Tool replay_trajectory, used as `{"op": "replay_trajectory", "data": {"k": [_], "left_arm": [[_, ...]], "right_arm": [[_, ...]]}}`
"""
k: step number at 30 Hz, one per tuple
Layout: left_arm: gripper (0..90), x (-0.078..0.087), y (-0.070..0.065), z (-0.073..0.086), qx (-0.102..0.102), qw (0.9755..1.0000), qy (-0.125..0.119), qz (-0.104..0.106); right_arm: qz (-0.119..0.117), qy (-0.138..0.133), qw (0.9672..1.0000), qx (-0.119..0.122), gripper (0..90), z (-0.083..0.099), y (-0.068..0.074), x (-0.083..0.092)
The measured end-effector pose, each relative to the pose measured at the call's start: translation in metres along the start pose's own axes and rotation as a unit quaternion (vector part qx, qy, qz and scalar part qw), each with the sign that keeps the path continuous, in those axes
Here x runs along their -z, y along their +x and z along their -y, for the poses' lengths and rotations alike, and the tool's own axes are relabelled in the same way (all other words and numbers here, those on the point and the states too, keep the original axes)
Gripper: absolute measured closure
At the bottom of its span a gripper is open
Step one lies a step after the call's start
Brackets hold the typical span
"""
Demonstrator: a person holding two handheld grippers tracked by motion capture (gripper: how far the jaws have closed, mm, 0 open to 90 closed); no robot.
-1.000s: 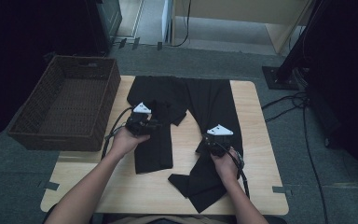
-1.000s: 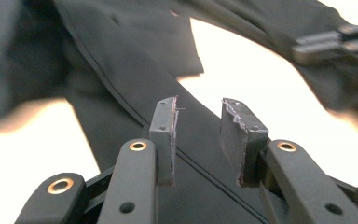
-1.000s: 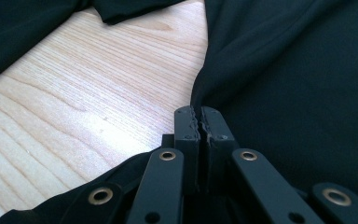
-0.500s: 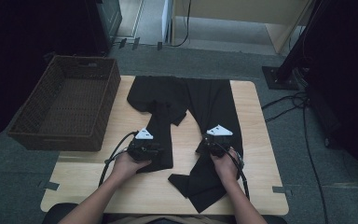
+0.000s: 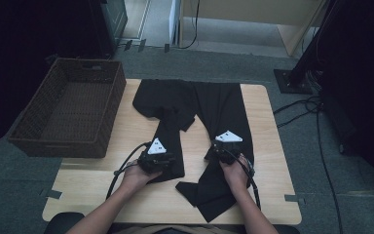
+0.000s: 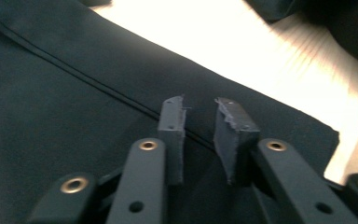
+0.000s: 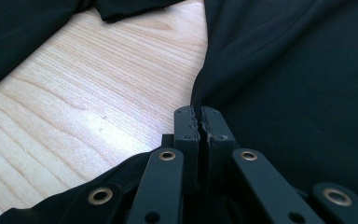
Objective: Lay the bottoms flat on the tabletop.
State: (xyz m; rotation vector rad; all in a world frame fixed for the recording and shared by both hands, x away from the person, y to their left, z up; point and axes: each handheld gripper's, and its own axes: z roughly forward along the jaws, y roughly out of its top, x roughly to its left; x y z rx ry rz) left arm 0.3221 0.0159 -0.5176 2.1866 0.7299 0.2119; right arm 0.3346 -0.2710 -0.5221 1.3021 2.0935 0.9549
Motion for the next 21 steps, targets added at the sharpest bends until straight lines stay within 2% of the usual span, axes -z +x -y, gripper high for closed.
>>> {"op": "replay_trajectory", "data": {"k": [5,7,8,9,11,15,17,20,21], "left_arm": [[86.3,0.0,-0.001,-0.003,-0.006,0.9999,0.01,0.005],[87.8,0.001,-0.001,-0.005,0.007,0.9997,0.019,0.013],[88.6,0.001,-0.001,-0.005,0.007,0.9997,0.019,0.013],[88.3,0.005,0.0,-0.007,0.017,0.9995,0.015,0.022],[79.6,0.008,-0.003,-0.008,0.03,0.9988,0.018,0.033],[69.6,0.011,-0.012,-0.001,0.039,0.9979,0.003,0.051],[65.9,0.01,-0.016,0.001,0.033,0.998,-0.001,0.054],[58.7,0.005,-0.021,0.002,0.026,0.9983,0.006,0.053],[57.3,0.003,-0.022,0.002,0.018,0.9985,0.01,0.05]], "right_arm": [[0.004,-0.001,1.0,0.004,86.6,0.0,0.001,0.0],[0.004,0.0,1.0,0.004,86.6,0.0,0.001,0.0],[0.004,0.0,1.0,0.004,86.6,0.0,0.001,0.0],[0.005,0.0,1.0,0.006,86.6,0.0,0.001,0.0],[0.006,0.001,1.0,0.006,86.6,0.0,0.002,0.0],[0.007,-0.001,0.9999,0.009,86.6,0.0,0.001,0.0],[0.008,0.0,0.9999,0.008,86.6,0.0,0.002,0.0],[0.007,-0.001,0.9999,0.011,86.6,0.0,0.002,0.0],[0.007,-0.001,0.9999,0.011,86.6,0.0,0.002,0.0]]}}
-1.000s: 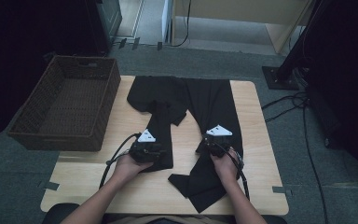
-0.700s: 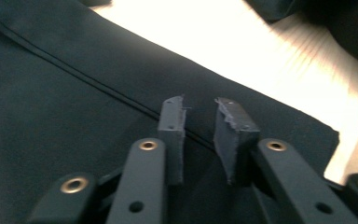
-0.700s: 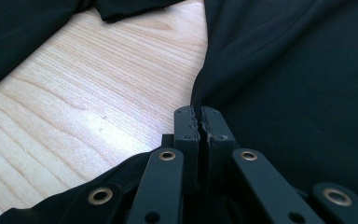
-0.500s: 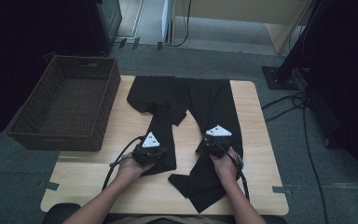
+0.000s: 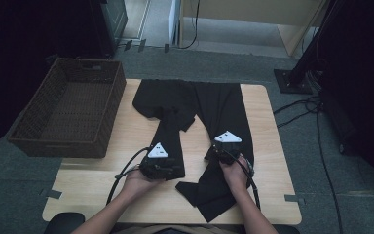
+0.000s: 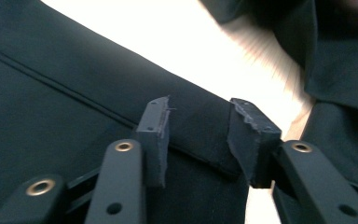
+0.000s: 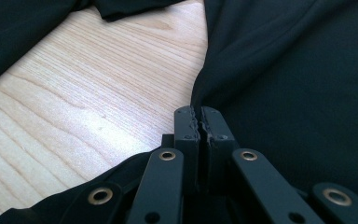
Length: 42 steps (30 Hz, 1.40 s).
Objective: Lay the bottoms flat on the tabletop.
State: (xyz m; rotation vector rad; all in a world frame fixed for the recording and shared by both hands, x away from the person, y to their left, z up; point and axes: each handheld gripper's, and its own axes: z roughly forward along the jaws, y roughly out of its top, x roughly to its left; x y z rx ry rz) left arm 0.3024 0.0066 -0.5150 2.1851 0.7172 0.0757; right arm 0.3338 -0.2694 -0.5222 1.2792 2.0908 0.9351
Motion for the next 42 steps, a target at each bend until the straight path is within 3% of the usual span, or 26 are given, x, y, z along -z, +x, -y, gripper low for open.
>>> {"op": "replay_trajectory", "data": {"k": [2,4,9,14,17,21,23,25,29,30,32,34,36,38,42], "left_arm": [[57.1,-0.002,-0.003,0.001,-0.012,0.9998,-0.009,-0.01],[63.7,-0.003,-0.005,0.002,-0.031,0.9991,-0.01,-0.027],[83.9,-0.002,-0.003,0.002,-0.035,0.9985,-0.007,-0.042],[90.0,-0.003,-0.006,0.002,-0.046,0.9978,-0.008,-0.048],[90.0,-0.001,-0.002,-0.001,-0.028,0.999,0.001,-0.034],[90.0,0.003,-0.001,-0.004,-0.015,0.9996,-0.011,-0.022],[90.0,0.016,0.001,-0.012,-0.002,0.9992,-0.037,-0.014],[90.0,0.022,0.001,-0.016,0.003,0.9988,-0.047,-0.011],[90.0,0.023,0.0,-0.02,0.011,0.9993,-0.035,0.005],[89.6,0.021,0.0,-0.018,0.014,0.9994,-0.028,0.012],[75.4,0.015,-0.002,-0.015,0.021,0.9992,-0.022,0.026],[68.9,0.013,-0.003,-0.013,0.02,0.9991,-0.018,0.034],[62.9,0.01,-0.012,-0.011,0.005,0.999,-0.009,0.044],[59.1,0.009,-0.017,-0.008,-0.02,0.999,0.005,0.039],[56.1,0.007,-0.014,0.001,-0.033,0.9989,0.022,0.028]], "right_arm": [[0.0,0.0,1.0,0.0,86.6,0.0,0.0,0.0],[0.0,0.0,1.0,0.0,86.6,0.0,0.0,0.0],[0.002,0.0,1.0,0.002,86.6,0.0,0.001,0.0],[0.006,-0.001,1.0,0.006,86.7,0.0,0.002,0.0],[0.007,0.0,1.0,0.007,86.7,0.0,0.002,0.0],[0.007,0.0,0.9999,0.008,86.7,0.0,0.002,0.0],[0.007,0.0,0.9999,0.008,86.7,0.0,0.002,0.0],[0.007,0.0,0.9999,0.009,86.7,0.0,0.002,0.0],[0.008,-0.001,0.9999,0.009,86.7,0.0,0.002,0.0],[0.009,-0.001,0.9999,0.009,86.7,0.0,0.002,0.0],[0.009,-0.001,0.9999,0.009,86.7,0.0,0.003,0.0],[0.009,-0.001,0.9999,0.01,86.7,0.0,0.003,0.0],[0.009,-0.001,0.9999,0.009,86.7,0.0,0.003,0.0],[0.009,-0.001,0.9999,0.01,86.7,0.0,0.003,0.0],[0.009,-0.001,0.9999,0.01,86.7,0.0,0.003,0.0]]}}
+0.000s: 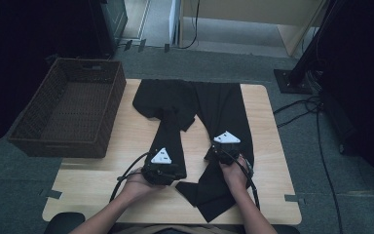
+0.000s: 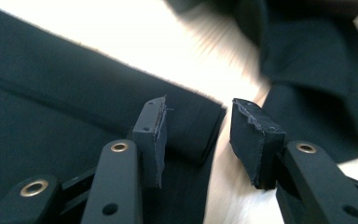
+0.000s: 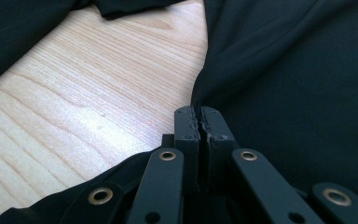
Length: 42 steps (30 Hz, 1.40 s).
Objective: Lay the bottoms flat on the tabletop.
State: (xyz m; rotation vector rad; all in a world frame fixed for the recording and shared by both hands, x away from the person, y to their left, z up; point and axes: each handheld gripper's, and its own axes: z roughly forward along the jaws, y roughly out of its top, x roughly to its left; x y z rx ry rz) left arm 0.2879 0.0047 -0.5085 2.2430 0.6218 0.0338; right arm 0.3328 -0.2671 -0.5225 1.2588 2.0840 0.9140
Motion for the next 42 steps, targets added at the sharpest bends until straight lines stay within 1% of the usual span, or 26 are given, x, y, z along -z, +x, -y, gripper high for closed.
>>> {"op": "replay_trajectory", "data": {"k": [1,3,4,6,7,9,10,13,16,20,23,24,25,26,28,30,31,32,33,34,35,36,38,39,40,42], "left_arm": [[55.8,-0.001,0.001,0.002,-0.003,1.0,0.003,-0.005],[56.9,-0.003,0.001,0.004,-0.008,0.9999,-0.006,-0.012],[58.8,-0.004,0.001,0.004,-0.015,0.9997,-0.008,-0.019],[67.4,-0.005,0.001,0.004,-0.024,0.9992,-0.01,-0.032],[72.3,-0.005,0.002,0.003,-0.021,0.9991,-0.01,-0.035],[77.8,-0.005,0.003,0.003,-0.018,0.9991,-0.01,-0.036],[81.9,-0.006,0.004,0.002,-0.018,0.9989,-0.012,-0.042],[86.2,-0.008,0.005,0.0,-0.017,0.9991,-0.009,-0.039],[87.8,-0.01,0.006,-0.007,-0.015,0.9992,-0.008,-0.035],[88.0,-0.008,0.003,-0.029,0.0,0.9992,-0.038,-0.012],[87.9,0.004,-0.004,-0.053,-0.006,0.9974,-0.071,0.004],[87.9,0.01,-0.006,-0.059,-0.008,0.9964,-0.083,0.008],[87.9,0.022,-0.009,-0.069,-0.01,0.9942,-0.106,0.014],[87.8,0.031,-0.011,-0.075,-0.014,0.9925,-0.12,0.017],[87.7,0.057,-0.014,-0.084,-0.029,0.9888,-0.146,0.007],[87.5,0.072,-0.01,-0.082,-0.024,0.9888,-0.147,-0.006],[87.4,0.08,-0.004,-0.074,-0.016,0.9889,-0.147,-0.018],[87.3,0.083,-0.001,-0.068,-0.011,0.9893,-0.143,-0.027],[87.2,0.083,-0.001,-0.068,-0.011,0.9893,-0.143,-0.027],[87.2,0.091,0.012,-0.045,0.014,0.9907,-0.126,-0.048],[87.1,0.092,0.015,-0.036,0.023,0.9911,-0.119,-0.055],[87.1,0.094,0.02,-0.023,0.035,0.9916,-0.106,-0.065],[87.0,0.097,0.026,-0.005,0.047,0.9919,-0.09,-0.077],[86.9,0.097,0.026,-0.005,0.047,0.9919,-0.09,-0.077],[86.9,0.101,0.032,0.013,0.064,0.9912,-0.075,-0.088],[86.7,0.105,0.036,0.026,0.074,0.9909,-0.059,-0.096]], "right_arm": [[0.0,0.0,1.0,0.0,86.7,0.0,0.0,0.0],[0.0,0.0,1.0,0.0,86.7,0.0,0.0,0.0],[0.0,0.0,1.0,0.0,86.7,0.0,0.0,0.0],[0.001,0.001,1.0,-0.001,86.7,0.0,0.001,0.0],[0.001,0.001,1.0,0.0,86.7,0.0,0.001,0.0],[0.001,0.001,1.0,0.0,86.7,0.0,0.001,0.0],[0.001,0.001,1.0,0.0,86.7,0.0,0.001,0.0],[0.001,0.001,1.0,0.0,86.8,0.0,0.001,0.0],[0.001,0.001,1.0,0.0,86.8,0.0,0.001,0.0],[0.001,0.001,1.0,0.0,86.8,0.0,0.001,0.0],[0.002,0.0,1.0,0.003,86.8,0.0,0.0,0.0],[0.001,0.001,1.0,0.001,86.8,0.0,0.001,0.0],[0.001,0.001,1.0,0.001,86.8,0.0,0.001,0.0],[0.001,0.001,1.0,0.0,86.8,0.0,0.001,0.0],[0.001,0.001,1.0,0.0,86.8,0.0,0.001,0.0],[0.001,0.001,1.0,0.001,86.8,0.0,0.001,0.0],[0.002,0.001,1.0,0.001,86.8,0.0,0.001,0.0],[0.002,0.0,1.0,0.001,86.8,0.0,0.001,0.0],[0.002,0.001,1.0,0.001,86.8,0.0,0.001,0.0],[0.003,0.001,1.0,0.001,86.8,0.0,0.001,0.0],[0.003,0.001,1.0,0.002,86.8,0.0,0.001,0.0],[0.003,0.001,1.0,0.002,86.8,0.0,0.001,0.0],[0.005,0.001,1.0,0.004,86.9,0.0,0.002,0.0],[0.005,0.001,1.0,0.004,86.9,0.0,0.002,0.0],[0.007,0.0,1.0,0.006,86.9,0.0,0.002,0.0],[0.007,0.0,0.9999,0.008,86.9,0.0,0.002,0.0]]}}
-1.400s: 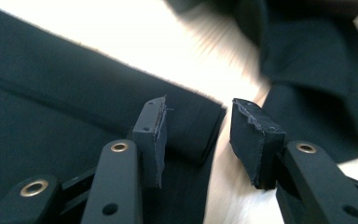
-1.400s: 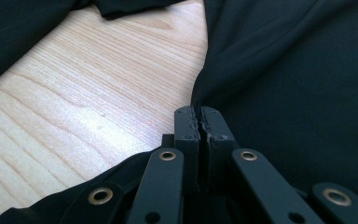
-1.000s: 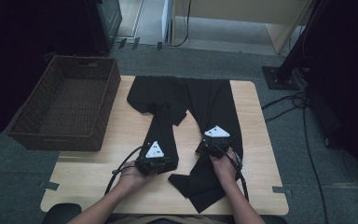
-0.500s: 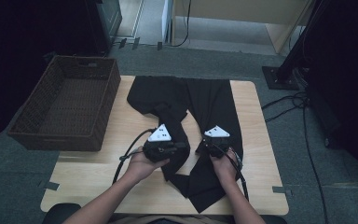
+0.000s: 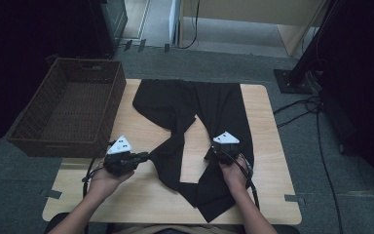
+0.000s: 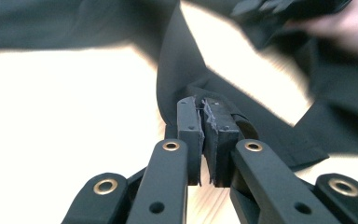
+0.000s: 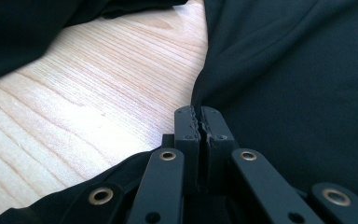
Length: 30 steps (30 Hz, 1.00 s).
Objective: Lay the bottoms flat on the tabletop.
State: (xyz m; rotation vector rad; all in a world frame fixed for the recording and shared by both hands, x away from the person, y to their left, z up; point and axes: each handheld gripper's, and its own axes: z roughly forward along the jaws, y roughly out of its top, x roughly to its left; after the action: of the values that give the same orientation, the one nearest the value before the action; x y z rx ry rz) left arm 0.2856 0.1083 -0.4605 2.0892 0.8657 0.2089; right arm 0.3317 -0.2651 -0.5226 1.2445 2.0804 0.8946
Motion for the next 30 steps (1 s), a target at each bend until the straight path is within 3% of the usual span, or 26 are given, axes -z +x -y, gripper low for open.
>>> {"op": "replay_trajectory", "data": {"k": [6,9,11,13,15,20,25,30], "left_arm": [[85.7,0.013,0.01,0.029,0.03,0.9991,0.03,-0.007],[82.0,0.012,0.015,0.036,0.047,0.9978,0.047,-0.007],[72.4,0.013,0.016,0.034,0.056,0.9976,0.038,-0.009],[70.2,0.014,0.016,0.032,0.054,0.9981,0.031,-0.006],[68.5,0.013,0.011,0.02,0.04,0.9991,0.015,-0.003],[66.3,-0.001,0.007,0.002,0.03,0.9995,0.002,0.011],[64.2,-0.03,0.007,-0.023,0.021,0.9994,-0.004,0.027],[64.2,-0.059,0.015,-0.042,0.01,0.9996,-0.002,0.028]], "right_arm": [[0.001,-0.001,1.0,0.001,86.9,0.0,0.001,0.0],[0.002,-0.001,1.0,0.001,87.0,0.0,0.001,0.0],[0.002,-0.001,1.0,0.003,87.0,0.0,0.001,0.0],[0.002,-0.001,1.0,0.002,87.0,0.0,0.001,0.0],[0.002,-0.001,1.0,0.003,87.0,0.0,0.001,0.0],[0.001,-0.001,1.0,0.002,87.4,0.0,0.001,0.0],[-0.001,0.0,1.0,0.001,87.6,0.0,0.0,0.0],[-0.001,-0.001,1.0,0.001,87.7,0.0,0.0,0.0]]}}
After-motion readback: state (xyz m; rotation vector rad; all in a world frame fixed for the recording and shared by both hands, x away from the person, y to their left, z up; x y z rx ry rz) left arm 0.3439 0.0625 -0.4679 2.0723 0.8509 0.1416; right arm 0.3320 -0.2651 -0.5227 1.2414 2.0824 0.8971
